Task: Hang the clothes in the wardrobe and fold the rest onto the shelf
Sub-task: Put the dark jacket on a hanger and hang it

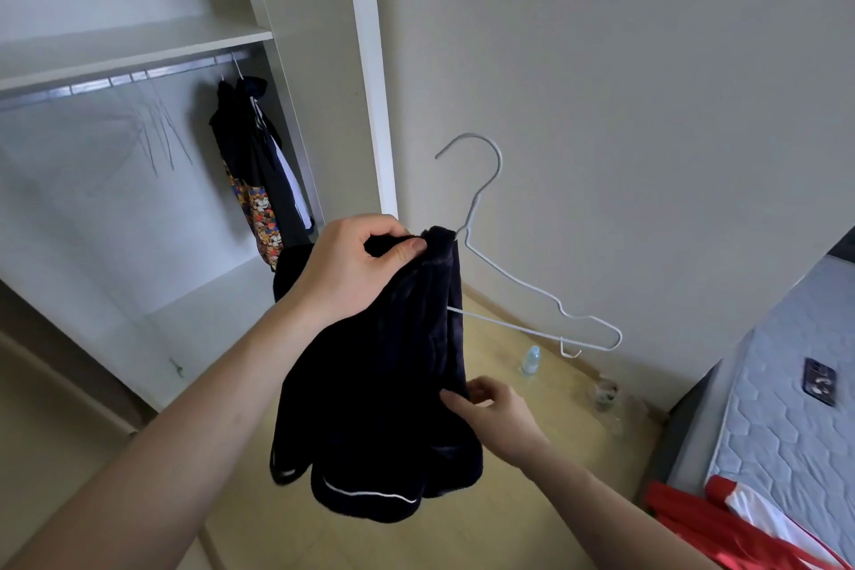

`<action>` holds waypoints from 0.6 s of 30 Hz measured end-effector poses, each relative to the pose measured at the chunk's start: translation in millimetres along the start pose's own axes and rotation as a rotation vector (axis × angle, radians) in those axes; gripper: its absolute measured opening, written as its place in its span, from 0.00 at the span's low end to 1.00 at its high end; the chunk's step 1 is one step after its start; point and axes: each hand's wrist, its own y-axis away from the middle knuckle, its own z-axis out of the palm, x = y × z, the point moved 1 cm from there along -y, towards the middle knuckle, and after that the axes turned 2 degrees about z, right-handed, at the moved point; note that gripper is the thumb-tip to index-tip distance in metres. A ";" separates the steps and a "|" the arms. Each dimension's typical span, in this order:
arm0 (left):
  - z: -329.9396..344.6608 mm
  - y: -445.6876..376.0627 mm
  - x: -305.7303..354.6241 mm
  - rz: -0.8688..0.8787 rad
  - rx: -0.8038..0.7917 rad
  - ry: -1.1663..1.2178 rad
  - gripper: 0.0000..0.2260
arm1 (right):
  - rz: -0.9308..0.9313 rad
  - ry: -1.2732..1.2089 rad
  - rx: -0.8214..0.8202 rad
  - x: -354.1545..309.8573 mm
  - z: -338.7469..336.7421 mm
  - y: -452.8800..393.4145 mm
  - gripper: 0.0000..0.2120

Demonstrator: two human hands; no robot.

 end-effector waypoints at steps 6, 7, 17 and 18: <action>-32.4 4.9 -25.8 -0.027 0.074 -0.114 0.10 | 0.059 -0.063 0.195 18.9 -38.3 -17.4 0.09; -38.9 7.9 -35.3 -0.048 0.066 -0.129 0.10 | 0.097 -0.166 0.239 24.4 -53.8 -20.2 0.10; -34.0 27.1 -90.8 -0.088 0.046 -0.379 0.17 | 0.073 -0.369 0.233 -12.6 -143.8 -22.1 0.14; -32.7 27.5 -94.0 -0.085 0.062 -0.409 0.16 | 0.059 -0.379 0.182 -20.1 -145.5 -18.0 0.14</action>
